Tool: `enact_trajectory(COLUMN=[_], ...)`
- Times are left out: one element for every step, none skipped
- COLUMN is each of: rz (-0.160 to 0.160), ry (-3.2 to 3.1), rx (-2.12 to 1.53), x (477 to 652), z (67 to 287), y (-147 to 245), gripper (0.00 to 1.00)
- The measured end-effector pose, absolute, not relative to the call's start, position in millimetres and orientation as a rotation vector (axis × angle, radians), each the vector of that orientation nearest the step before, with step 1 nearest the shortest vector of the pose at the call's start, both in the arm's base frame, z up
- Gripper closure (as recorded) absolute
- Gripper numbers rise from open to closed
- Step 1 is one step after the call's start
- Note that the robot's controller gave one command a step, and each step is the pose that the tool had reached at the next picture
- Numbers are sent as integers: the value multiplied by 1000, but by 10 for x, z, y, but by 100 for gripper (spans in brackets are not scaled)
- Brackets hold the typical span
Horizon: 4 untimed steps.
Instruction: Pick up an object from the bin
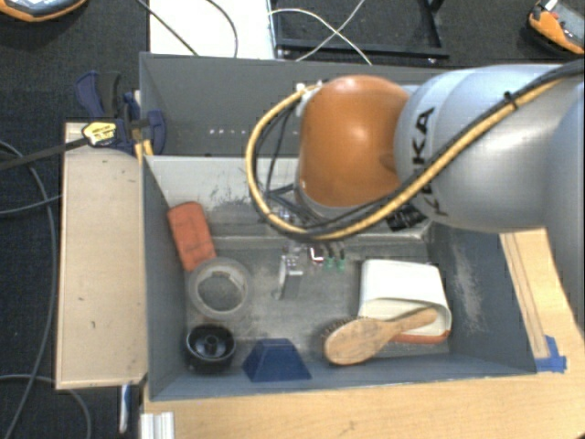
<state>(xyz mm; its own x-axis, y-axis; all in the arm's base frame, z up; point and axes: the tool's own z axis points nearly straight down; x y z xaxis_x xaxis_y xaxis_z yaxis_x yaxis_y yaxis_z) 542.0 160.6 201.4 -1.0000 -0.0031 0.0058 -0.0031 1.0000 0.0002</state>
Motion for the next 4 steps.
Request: enact_trajectory(rz=[-2,-4,-3,-5], ry=[-3144,-3143,-3140,-3125], rx=[-5,-17,-127,381], x=[5439,5369,5325,5680], z=[2061,1075,1262,1174], y=[1597,1502,1856,2305], gripper=[0,0,0,0])
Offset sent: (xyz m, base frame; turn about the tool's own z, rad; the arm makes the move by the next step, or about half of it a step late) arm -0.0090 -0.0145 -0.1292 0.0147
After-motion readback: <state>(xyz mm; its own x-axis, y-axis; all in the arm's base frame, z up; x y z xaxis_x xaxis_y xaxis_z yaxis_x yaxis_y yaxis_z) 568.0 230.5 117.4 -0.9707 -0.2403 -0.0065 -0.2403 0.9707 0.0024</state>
